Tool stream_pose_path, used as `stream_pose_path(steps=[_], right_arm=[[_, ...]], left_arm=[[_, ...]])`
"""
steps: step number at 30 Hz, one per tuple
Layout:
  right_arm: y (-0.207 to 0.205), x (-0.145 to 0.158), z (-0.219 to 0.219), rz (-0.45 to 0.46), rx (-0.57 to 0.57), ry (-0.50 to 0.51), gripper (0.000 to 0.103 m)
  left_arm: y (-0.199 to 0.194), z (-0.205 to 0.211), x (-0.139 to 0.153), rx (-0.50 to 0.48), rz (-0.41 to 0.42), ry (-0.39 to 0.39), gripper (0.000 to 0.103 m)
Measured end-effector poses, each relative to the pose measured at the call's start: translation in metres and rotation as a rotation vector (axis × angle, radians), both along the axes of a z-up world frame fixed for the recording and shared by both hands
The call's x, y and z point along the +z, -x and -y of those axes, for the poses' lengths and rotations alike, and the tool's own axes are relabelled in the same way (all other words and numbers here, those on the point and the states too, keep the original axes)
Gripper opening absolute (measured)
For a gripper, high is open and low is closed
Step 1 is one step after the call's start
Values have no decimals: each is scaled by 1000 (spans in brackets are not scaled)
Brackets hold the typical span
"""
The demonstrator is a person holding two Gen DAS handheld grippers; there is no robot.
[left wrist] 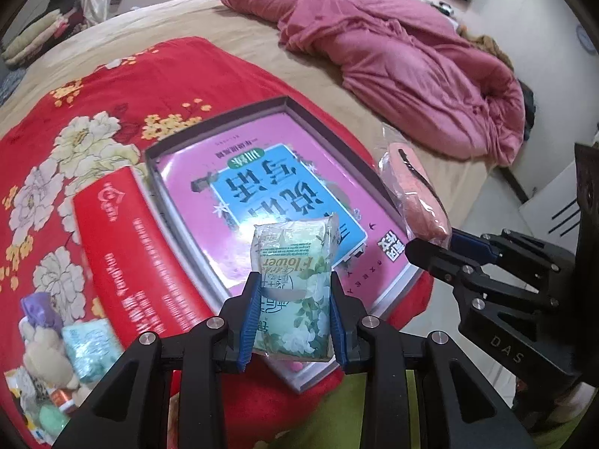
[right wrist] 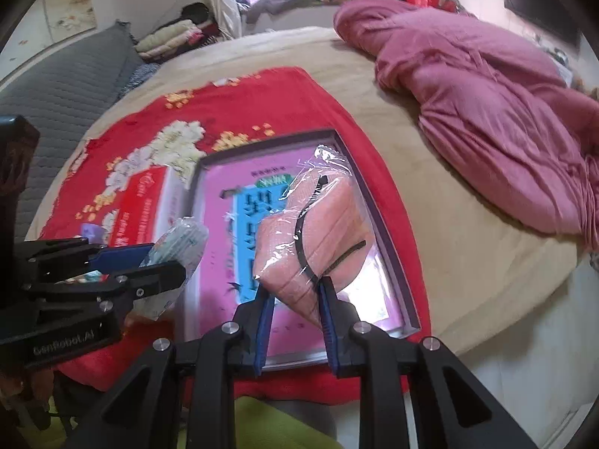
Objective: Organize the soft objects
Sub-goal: 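Carry the wipes pack with left tool while right tool carries the mask bag to the box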
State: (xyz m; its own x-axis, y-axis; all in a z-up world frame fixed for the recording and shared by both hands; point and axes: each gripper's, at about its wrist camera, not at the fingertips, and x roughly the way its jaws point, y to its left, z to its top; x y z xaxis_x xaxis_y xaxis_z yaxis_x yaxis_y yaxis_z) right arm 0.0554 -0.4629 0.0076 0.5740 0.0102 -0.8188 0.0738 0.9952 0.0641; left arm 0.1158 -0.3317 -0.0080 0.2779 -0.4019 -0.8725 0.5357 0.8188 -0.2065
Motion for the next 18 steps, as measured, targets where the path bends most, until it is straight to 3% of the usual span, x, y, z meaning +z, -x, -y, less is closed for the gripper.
stream_pose_path(steps=[12, 18], right_arm=[[-17, -45, 18, -97, 0, 24, 26], [-19, -58, 30, -110, 3, -39, 28]], left_arm=[[-9, 33, -34, -31, -34, -51, 34], [-12, 44, -42, -43, -35, -70, 34]])
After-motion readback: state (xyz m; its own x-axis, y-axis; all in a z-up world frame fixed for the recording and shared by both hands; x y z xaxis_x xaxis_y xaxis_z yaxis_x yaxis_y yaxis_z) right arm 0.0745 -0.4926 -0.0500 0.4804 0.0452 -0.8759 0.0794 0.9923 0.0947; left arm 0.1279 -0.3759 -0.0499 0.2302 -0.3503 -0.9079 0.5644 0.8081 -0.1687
